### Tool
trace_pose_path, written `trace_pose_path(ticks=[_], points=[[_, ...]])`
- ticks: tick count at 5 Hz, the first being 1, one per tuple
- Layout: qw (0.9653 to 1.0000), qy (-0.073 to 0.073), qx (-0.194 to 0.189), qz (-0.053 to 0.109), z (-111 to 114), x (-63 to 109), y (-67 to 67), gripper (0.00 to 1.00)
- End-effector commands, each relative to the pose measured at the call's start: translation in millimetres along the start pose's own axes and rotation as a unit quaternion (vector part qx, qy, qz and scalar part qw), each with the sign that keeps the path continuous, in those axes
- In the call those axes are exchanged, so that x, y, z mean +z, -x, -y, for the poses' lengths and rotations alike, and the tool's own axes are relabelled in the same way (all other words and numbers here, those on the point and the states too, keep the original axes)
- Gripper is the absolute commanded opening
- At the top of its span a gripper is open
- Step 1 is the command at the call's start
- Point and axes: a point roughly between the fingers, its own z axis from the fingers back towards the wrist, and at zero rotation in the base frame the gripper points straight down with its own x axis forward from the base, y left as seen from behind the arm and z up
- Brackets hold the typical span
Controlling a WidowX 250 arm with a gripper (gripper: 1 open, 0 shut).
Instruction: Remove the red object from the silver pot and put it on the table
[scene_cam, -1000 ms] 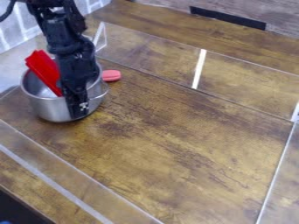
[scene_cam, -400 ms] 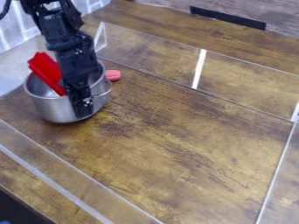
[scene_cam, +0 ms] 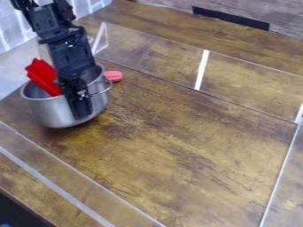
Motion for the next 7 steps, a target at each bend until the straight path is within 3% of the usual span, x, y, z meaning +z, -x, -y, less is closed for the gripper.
trace_pose_path(ticks=[1, 2, 4, 6, 7], points=[[0.9995, 0.005, -0.031, 0.004, 5.4, 16.8, -3.1, 0.0], [0.9976, 0.012, -0.068, -0.002, 10.0, 24.3, -8.3, 0.0], [0.9966, 0.018, -0.08, 0.004, 26.7, 24.8, -5.8, 0.0], [0.9919, 0.03, -0.123, -0.004, 31.1, -5.1, -16.4, 0.0], [0.9948, 0.032, -0.097, 0.004, 26.0, -28.2, -20.1, 1.0]])
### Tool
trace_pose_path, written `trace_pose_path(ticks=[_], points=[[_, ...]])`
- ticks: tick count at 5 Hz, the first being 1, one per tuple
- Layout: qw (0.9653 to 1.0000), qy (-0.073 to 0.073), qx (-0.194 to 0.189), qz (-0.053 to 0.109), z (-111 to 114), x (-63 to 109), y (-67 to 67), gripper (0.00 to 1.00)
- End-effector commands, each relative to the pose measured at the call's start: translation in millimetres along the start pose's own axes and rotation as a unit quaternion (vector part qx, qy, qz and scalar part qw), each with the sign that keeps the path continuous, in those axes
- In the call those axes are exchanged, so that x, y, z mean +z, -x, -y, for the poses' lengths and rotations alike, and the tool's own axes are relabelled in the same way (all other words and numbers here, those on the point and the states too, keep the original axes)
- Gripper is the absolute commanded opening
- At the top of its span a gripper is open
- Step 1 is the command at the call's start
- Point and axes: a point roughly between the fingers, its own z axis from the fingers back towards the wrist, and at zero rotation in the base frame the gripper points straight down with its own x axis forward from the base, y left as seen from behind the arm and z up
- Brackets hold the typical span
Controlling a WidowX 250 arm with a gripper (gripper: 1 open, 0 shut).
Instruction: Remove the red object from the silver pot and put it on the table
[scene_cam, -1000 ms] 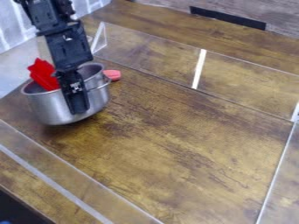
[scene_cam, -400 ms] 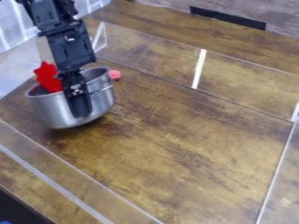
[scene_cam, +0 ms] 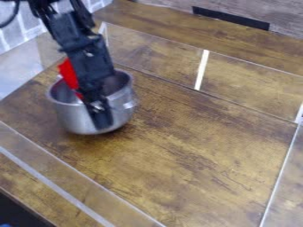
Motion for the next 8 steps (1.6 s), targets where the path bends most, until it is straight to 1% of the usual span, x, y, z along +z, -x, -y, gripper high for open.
trace_pose_path(ticks=[1, 3, 5, 7, 8], points=[[0.9993, 0.009, 0.037, 0.0, -3.6, -27.9, 1.0, 0.0], [0.999, 0.013, 0.044, -0.001, 5.6, -33.2, -3.5, 0.0], [0.9983, 0.018, 0.055, 0.001, 4.7, -31.6, 4.7, 0.0], [0.9956, 0.018, 0.091, 0.015, 16.4, -26.5, 6.0, 0.0], [0.9974, 0.025, 0.067, 0.003, 16.9, -29.2, 10.9, 0.0]])
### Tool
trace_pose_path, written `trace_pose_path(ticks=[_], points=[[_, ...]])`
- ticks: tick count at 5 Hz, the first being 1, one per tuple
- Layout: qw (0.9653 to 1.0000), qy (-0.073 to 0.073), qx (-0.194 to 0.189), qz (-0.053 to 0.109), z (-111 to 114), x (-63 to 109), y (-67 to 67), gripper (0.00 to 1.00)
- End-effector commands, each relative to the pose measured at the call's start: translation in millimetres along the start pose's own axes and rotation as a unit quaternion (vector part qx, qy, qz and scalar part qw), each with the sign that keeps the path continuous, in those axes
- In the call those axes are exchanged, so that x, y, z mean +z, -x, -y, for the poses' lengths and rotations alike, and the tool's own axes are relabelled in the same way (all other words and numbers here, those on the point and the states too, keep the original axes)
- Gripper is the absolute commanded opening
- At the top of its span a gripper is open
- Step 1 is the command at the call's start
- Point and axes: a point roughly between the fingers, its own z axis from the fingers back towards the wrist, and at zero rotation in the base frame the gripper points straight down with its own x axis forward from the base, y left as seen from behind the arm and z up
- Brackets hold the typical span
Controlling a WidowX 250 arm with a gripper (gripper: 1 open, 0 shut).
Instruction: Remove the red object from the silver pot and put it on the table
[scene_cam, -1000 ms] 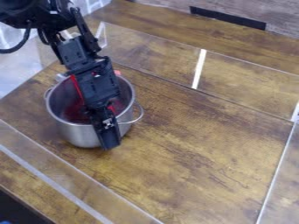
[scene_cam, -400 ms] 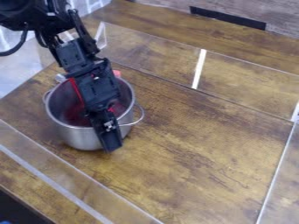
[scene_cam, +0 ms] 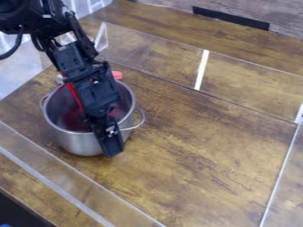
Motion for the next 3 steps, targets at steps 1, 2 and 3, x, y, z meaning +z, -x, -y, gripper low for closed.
trace_pose_path(ticks=[1, 2, 3], points=[[0.9994, 0.009, -0.027, -0.019, 1.4, -3.9, 6.1, 0.0], [0.9995, 0.011, -0.024, -0.016, 5.8, 1.5, 4.8, 0.0], [0.9996, 0.013, -0.021, -0.014, 10.1, 6.6, 3.2, 0.0]])
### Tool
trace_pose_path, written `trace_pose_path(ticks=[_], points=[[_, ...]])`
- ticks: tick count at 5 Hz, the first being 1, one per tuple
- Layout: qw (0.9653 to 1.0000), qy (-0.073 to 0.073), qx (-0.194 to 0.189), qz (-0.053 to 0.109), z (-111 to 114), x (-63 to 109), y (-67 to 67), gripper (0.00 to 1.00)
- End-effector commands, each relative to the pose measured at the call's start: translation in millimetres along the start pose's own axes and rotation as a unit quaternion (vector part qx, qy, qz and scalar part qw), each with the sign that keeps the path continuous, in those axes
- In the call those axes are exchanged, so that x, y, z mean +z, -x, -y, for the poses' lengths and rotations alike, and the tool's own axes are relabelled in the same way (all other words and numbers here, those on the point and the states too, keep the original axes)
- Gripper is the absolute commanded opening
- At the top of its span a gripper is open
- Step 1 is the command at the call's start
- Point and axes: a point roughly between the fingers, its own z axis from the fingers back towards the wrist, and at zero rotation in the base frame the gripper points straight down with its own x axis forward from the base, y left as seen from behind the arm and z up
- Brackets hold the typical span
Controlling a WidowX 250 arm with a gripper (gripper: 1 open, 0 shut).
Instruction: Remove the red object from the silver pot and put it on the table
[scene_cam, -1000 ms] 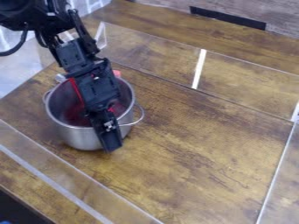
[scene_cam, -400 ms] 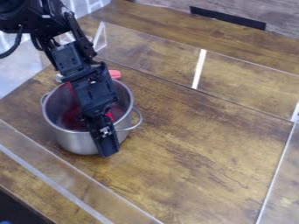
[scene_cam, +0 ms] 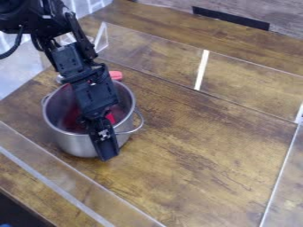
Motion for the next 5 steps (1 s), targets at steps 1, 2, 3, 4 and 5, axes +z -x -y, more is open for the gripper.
trace_pose_path(ticks=[1, 2, 3, 4, 5], points=[[1.0, -0.002, -0.002, -0.001, 1.7, 1.6, -4.2, 0.0], [0.9999, 0.001, -0.01, -0.004, -1.1, -2.4, -6.3, 0.0], [0.9998, -0.001, 0.016, 0.016, -4.5, -5.6, -7.6, 0.0], [0.999, -0.002, 0.033, 0.029, -5.6, -8.0, -5.6, 0.0], [0.9977, -0.003, 0.053, 0.042, -5.8, -9.2, -3.6, 0.0]])
